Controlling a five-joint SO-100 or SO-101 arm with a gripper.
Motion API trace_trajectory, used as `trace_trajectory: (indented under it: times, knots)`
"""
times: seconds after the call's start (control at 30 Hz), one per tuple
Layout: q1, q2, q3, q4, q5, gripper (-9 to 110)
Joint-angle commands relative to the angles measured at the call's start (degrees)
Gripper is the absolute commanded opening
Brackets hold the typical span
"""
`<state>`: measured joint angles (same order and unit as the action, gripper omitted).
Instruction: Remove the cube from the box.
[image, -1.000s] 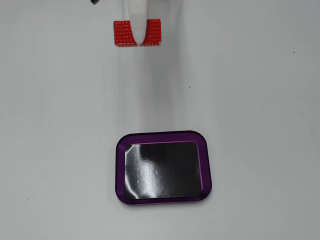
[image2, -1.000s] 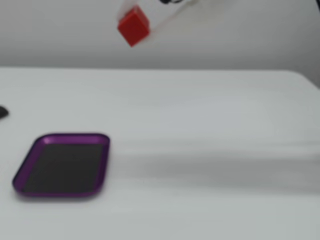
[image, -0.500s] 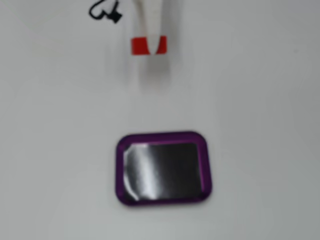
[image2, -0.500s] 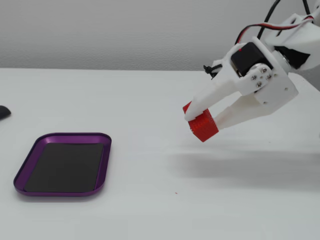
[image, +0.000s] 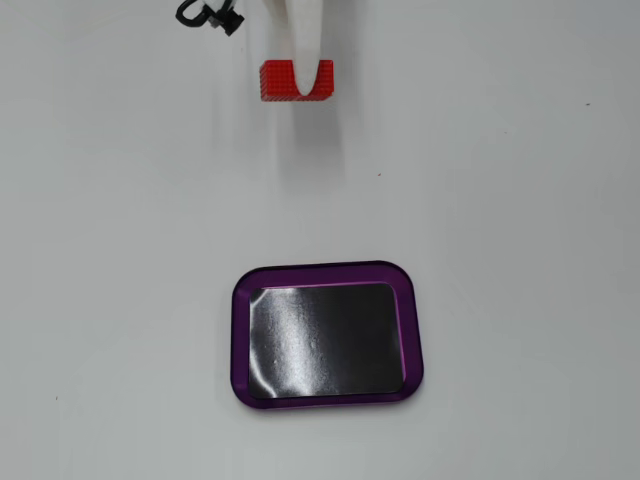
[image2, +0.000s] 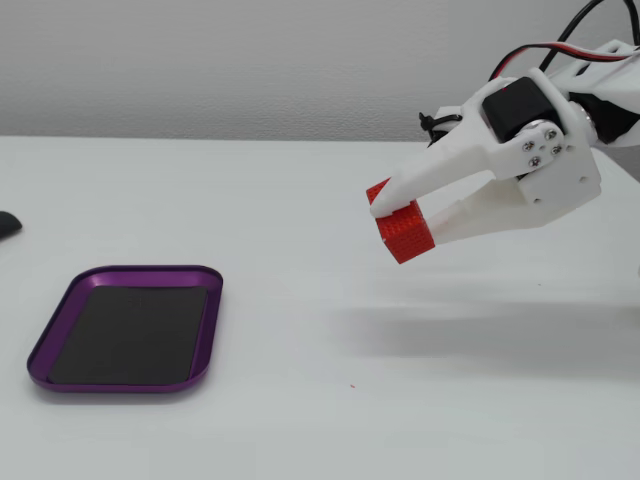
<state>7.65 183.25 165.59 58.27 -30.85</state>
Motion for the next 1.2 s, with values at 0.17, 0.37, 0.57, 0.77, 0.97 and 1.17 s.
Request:
trace_trajectory:
  times: [0.17, 0.37, 0.57, 0.77, 0.97, 1.17]
  knots:
    - [-0.09, 1.14, 0.44, 0.18, -0.44, 8]
    - [-0.09, 1.14, 0.44, 0.18, -0.53, 8]
    - [-0.09, 1.14, 0.44, -0.62, -0.35, 8]
    - [0.62, 1.23, -0.26, -0.79, 0.18, 8]
    - [7.56, 1.32, -11.95, -1.58, 6.59, 8]
    - [12.30, 1.32, -22.32, -0.79, 35.07, 15]
